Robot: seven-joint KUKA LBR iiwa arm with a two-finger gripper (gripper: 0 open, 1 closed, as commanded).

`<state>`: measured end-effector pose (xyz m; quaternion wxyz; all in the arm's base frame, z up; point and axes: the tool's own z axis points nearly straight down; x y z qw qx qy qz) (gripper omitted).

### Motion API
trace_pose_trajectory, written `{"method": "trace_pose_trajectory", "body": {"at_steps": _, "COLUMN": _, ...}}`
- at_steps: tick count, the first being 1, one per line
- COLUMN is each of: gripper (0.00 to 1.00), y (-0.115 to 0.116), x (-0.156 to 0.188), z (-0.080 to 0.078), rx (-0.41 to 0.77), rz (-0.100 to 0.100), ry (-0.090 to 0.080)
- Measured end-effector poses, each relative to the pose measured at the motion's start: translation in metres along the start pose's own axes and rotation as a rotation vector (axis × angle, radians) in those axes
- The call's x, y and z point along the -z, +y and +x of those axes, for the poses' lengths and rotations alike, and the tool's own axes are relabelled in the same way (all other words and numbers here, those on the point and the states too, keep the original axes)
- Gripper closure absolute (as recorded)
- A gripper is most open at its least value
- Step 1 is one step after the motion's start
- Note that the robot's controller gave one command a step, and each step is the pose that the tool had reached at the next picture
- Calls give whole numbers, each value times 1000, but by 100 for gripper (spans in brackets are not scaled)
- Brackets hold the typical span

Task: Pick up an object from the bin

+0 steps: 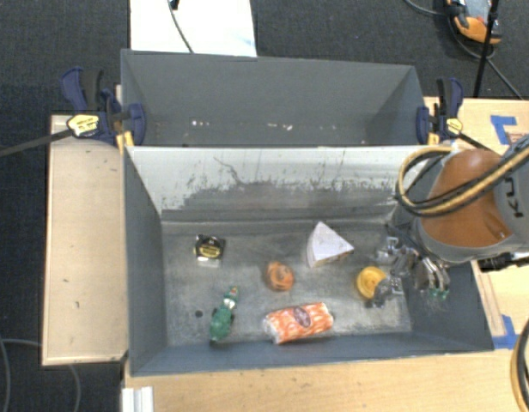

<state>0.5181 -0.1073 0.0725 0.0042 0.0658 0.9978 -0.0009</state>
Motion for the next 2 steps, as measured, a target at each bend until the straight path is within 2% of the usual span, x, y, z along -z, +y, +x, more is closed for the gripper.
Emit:
{"method": "trace_pose_trajectory", "body": {"at_steps": 1, "gripper": 100, "y": 0, "x": 0, "z": 0, "rx": 2, "rz": 0, "ry": 0}}
{"method": "trace_pose_trajectory", "body": {"at_steps": 2, "gripper": 100, "y": -15, "x": 146, "z": -2, "rx": -15, "rz": -1, "ry": 4}}
